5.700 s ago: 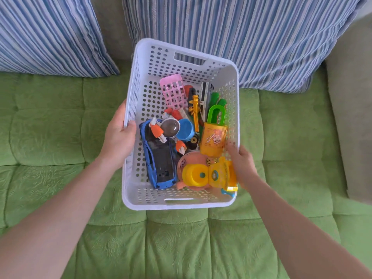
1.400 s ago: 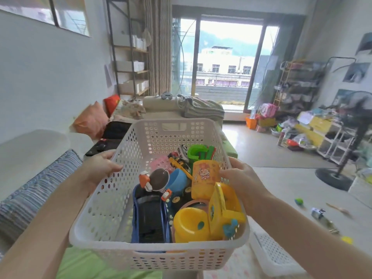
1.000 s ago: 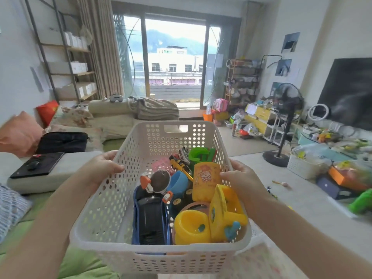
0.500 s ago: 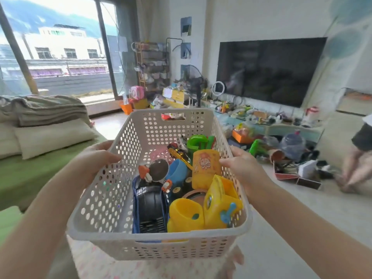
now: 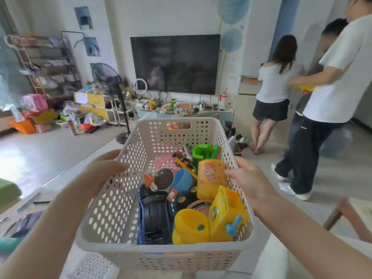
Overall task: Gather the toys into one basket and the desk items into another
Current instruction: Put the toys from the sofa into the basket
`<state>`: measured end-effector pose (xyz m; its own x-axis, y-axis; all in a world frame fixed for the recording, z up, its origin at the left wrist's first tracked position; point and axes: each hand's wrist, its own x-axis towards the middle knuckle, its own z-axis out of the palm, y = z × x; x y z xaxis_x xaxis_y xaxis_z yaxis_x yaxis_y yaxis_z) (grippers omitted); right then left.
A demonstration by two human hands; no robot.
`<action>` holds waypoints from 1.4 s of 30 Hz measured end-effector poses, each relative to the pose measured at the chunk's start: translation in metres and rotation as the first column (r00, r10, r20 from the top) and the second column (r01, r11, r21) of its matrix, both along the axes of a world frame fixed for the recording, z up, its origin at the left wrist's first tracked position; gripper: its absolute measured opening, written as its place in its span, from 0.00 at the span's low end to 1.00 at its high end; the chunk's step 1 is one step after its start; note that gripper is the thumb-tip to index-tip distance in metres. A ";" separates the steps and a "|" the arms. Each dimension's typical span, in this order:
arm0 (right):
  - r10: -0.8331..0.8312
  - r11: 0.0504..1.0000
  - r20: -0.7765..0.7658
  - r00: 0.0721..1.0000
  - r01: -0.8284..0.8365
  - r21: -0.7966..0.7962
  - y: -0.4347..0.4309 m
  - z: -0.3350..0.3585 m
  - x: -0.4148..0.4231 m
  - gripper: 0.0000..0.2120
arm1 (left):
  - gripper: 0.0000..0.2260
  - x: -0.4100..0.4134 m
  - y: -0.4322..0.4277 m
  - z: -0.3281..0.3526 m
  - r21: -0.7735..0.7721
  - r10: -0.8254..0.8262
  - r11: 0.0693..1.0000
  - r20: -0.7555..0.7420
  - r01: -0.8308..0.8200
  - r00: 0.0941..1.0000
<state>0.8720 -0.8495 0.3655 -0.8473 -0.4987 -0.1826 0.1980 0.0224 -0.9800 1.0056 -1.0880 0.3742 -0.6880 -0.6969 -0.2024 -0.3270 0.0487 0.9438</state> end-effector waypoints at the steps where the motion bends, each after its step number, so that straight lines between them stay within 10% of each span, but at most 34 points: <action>1: -0.023 1.000 0.003 1.000 0.023 -0.001 0.005 -0.001 -0.007 0.16 | 0.20 -0.012 0.003 -0.001 0.016 -0.029 0.999 0.016 0.029 0.999; 42: -0.120 0.973 -0.146 0.982 0.146 0.180 -0.077 -0.021 -0.445 0.11 | 0.19 -0.468 -0.092 -0.025 0.039 -0.132 0.990 -0.006 0.132 0.991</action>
